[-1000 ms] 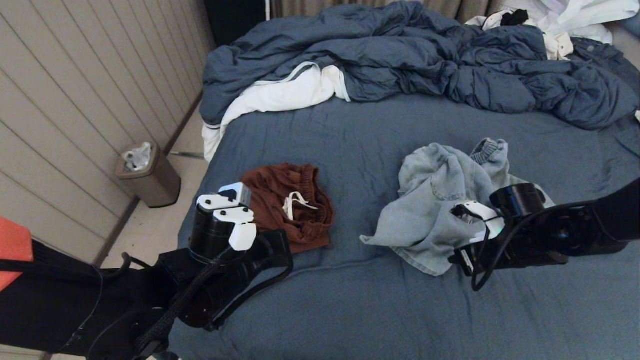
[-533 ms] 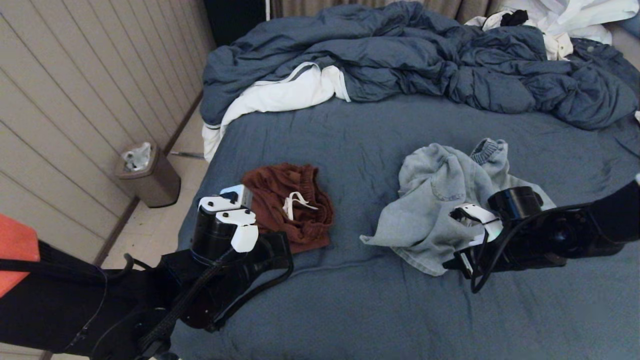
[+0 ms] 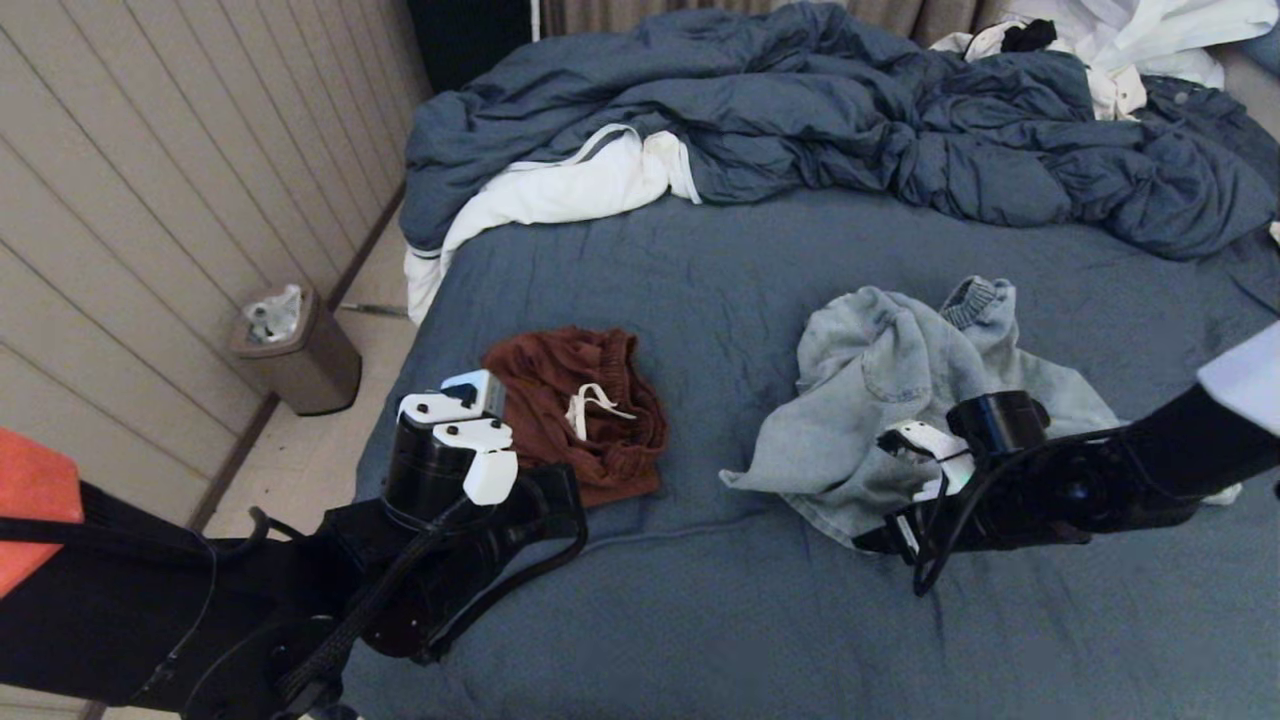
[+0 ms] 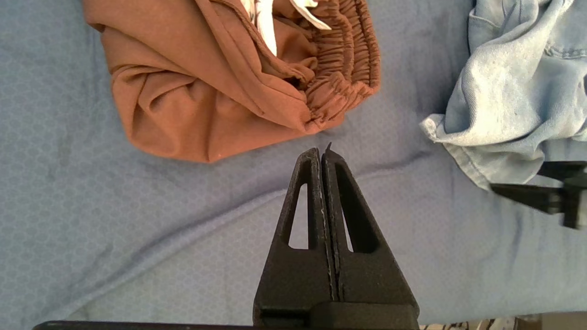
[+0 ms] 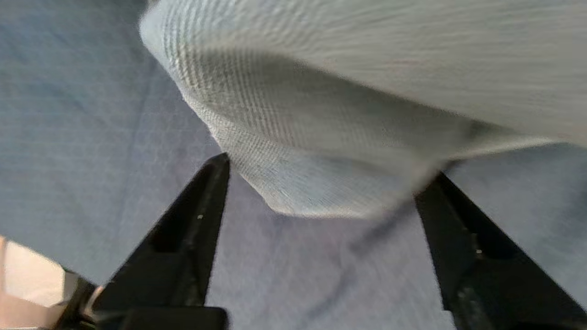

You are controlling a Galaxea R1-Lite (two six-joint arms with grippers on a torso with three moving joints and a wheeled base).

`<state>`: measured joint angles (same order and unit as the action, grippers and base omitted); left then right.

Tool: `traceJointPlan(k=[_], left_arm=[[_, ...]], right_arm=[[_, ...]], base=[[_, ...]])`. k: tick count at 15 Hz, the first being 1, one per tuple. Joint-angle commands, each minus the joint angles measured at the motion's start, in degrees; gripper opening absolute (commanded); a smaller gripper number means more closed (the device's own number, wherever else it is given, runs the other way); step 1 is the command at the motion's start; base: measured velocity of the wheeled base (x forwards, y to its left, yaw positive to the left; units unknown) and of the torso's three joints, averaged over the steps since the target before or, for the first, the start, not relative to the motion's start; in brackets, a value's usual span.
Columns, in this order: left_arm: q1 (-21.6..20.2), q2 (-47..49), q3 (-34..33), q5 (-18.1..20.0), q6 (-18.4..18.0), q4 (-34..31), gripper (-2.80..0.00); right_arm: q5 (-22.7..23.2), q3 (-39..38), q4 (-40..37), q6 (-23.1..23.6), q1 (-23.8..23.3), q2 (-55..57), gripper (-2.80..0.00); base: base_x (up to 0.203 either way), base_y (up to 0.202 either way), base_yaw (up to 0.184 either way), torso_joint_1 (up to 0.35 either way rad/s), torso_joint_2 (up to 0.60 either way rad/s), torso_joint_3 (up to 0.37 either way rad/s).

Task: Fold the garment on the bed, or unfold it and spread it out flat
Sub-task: Unford the blue shorts

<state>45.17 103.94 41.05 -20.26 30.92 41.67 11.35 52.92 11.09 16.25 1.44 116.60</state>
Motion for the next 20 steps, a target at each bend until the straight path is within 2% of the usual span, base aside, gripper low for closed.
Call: traceJointPlan(k=[1,2,8,11,14,18,20], left_arm=[[0.01,0.39,0.0,-0.22,0.19,0.26,-2.8],[0.01,0.39,-0.01,-0.22,0.19,0.26,-2.8],[0.1,0.39,-0.09,-0.13,0.19,0.26,-2.8],[0.1,0.48,-0.09,-0.13,0.19,0.26,-2.8],[0.1,0.65,-0.09,-0.13,0.19,0.26,-2.8],[0.36,0.25,-0.18,0.05,0.28,0.26,-2.8],[0.45,-0.05,-0.18,0.05,0.28,0.17,-2.8]], right_arm=[[-1.06,-0.03,0.88,-0.04,0.8,2.54,0.0],[-1.92,-0.08,1.21,-0.31,0.93,2.83,-2.8],[-2.56,0.08,1.46,-0.7,1.19,2.17,-2.8],[-2.7,-0.86,5.69,-1.45,0.94,1.57,-2.8],[-2.77,-2.28,5.38,-1.62,0.85,-3.53,-2.8],[-2.33,-9.89,-1.19,-1.33,0.93,-16.57,-2.8],[-1.9,-10.97,-10.86,-1.17,0.15,-23.52,-2.8]], base=[[0.0,0.0,0.0,0.0,0.0,0.0],[0.0,0.0,0.0,0.0,0.0,0.0],[0.0,0.0,0.0,0.0,0.0,0.0],[0.0,0.0,0.0,0.0,0.0,0.0],[0.0,0.0,0.0,0.0,0.0,0.0],[0.0,0.0,0.0,0.0,0.0,0.0],[0.0,0.0,0.0,0.0,0.0,0.0]])
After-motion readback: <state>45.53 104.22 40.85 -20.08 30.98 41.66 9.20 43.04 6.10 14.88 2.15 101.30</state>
